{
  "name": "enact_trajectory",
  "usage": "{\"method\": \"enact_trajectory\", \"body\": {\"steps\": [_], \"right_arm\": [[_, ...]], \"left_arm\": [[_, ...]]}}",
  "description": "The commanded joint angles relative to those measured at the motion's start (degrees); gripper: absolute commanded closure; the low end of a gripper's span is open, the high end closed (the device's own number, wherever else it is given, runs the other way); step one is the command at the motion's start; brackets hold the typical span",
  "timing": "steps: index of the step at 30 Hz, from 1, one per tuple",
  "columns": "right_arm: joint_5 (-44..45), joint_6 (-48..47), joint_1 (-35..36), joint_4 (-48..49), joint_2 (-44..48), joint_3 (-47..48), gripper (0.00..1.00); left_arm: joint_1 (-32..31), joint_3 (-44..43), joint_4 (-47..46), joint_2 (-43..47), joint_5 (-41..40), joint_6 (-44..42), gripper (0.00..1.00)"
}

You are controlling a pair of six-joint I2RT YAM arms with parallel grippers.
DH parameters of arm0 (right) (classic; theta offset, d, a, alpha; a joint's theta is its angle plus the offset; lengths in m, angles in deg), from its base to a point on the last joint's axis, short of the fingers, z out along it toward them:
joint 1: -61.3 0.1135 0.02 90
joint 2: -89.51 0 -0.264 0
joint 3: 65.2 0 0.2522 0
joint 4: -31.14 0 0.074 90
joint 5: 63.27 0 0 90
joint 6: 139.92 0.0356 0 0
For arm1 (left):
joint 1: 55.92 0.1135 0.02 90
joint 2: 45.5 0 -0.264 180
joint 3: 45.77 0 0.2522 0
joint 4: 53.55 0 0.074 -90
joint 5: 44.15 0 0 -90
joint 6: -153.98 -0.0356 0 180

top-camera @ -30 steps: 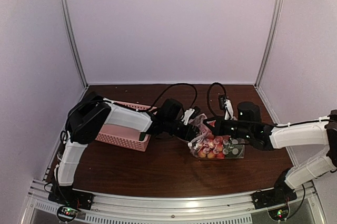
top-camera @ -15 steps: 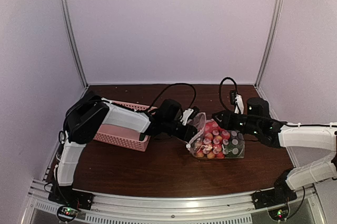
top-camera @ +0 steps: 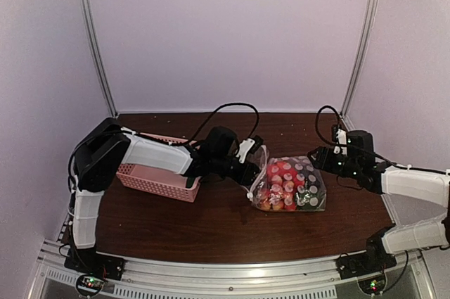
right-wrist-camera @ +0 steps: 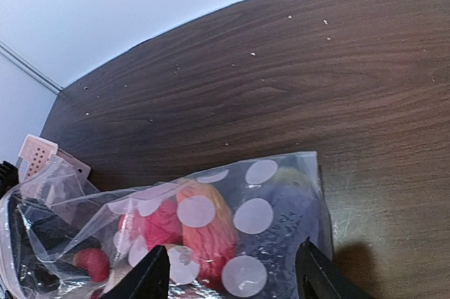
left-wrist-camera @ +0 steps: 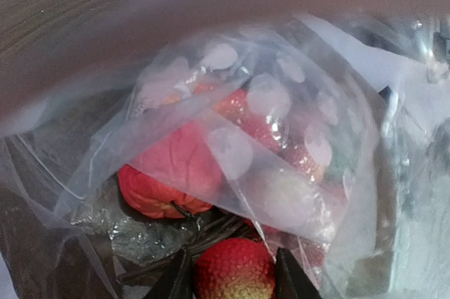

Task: Open the zip-top bag and remove the fake food

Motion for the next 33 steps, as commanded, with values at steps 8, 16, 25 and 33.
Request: {"method": "enact_trajectory", "body": {"steps": [8,16,25,33], "right_arm": [[-2.9,-2.5,-6.2,-0.6,-5.8,-1.6,0.36],[-6.1,-1.5,-7.4,2.3,-11.0,-1.0,0.34],[-11.3,0.0,-7.5,7.1,-17.0,-0.1,0.55],[-12.5,-0.9,-7.5,7.4,-18.4,-0.1,0.91]], "left_arm": [[0.8,-5.4,1.4,-1.8,-7.5,0.0,0.53],[0.8,-7.3,-0.9,-4.1,-7.9,1.8,0.39],[0.8,-11.6,-1.9,-9.5,-5.8,2.9,0.39],[0.9,-10.0,-2.6,-10.4,-7.7,4.1,0.38]]}}
